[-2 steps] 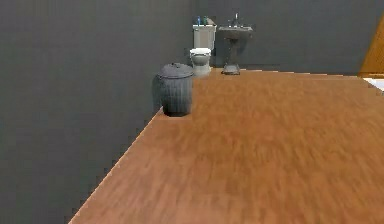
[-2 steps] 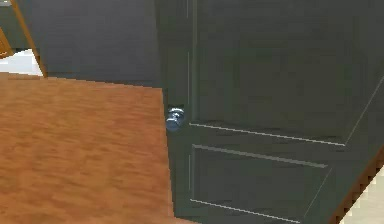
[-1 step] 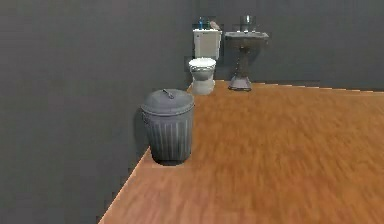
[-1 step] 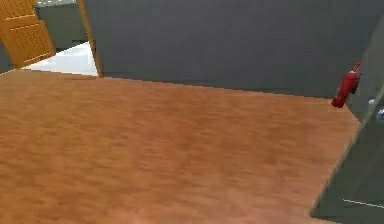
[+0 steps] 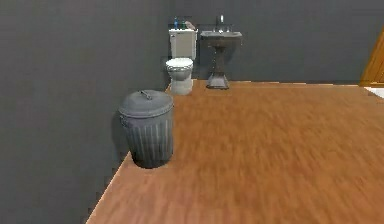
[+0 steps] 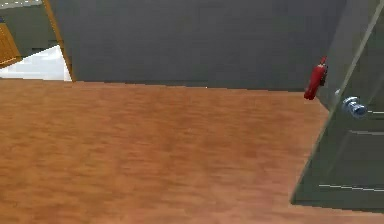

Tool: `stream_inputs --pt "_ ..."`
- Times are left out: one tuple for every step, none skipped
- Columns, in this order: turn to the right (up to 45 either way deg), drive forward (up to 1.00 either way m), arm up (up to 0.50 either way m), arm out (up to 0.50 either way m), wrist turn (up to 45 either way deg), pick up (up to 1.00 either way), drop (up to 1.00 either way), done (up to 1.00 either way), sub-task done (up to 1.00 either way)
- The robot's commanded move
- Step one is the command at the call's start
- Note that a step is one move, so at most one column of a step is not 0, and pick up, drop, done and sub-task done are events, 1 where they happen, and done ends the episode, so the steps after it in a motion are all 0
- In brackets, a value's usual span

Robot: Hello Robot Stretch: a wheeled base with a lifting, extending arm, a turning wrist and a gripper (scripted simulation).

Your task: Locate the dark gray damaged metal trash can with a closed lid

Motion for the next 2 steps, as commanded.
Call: stream_inputs --pt "0.0 0.70 0.00 0.00 0.0 0.00 0.00 0.00 0.00" --pt "-21.0 0.00 0.00 0.00 0.0 0.00 0.00 0.00 0.00"
